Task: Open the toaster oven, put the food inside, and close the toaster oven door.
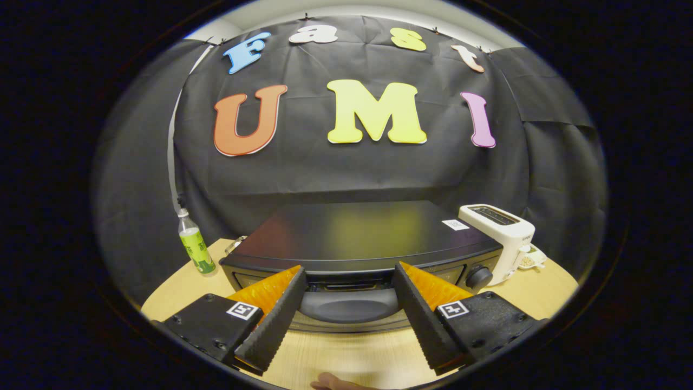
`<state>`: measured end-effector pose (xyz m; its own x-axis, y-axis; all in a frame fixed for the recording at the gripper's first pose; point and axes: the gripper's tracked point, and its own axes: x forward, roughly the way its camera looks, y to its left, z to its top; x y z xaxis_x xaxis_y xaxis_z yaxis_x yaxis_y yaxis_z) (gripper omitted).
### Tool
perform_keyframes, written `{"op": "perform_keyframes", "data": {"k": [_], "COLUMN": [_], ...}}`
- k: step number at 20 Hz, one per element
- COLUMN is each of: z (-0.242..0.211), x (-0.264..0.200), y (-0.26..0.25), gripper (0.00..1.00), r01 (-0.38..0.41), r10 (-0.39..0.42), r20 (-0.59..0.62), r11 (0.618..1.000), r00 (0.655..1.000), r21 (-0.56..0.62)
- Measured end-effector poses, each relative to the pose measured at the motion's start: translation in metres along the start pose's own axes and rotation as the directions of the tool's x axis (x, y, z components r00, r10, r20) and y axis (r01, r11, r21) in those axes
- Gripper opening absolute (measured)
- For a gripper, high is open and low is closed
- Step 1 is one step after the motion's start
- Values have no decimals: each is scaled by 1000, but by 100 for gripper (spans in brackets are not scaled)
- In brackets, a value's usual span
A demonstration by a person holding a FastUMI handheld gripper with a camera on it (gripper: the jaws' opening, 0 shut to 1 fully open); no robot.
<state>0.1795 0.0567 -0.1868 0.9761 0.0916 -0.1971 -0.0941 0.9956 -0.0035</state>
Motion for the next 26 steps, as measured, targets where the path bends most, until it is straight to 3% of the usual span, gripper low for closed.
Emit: {"op": "perform_keyframes", "data": {"k": [6,19,23,26], "z": [-6,-57,-84,-120], "x": [-6,-68,-87,-99], "y": [2,-2,-4,-5], "gripper": [100,100,100,100], "r01": [-19,0,3,13], "r10": [12,-20,-24,-23], "r20": [-173,-329,-417,-524], "r11": [999,998,999,1000], "r00": [985,944,908,851], "r21": [-35,-60,-52,-23]}}
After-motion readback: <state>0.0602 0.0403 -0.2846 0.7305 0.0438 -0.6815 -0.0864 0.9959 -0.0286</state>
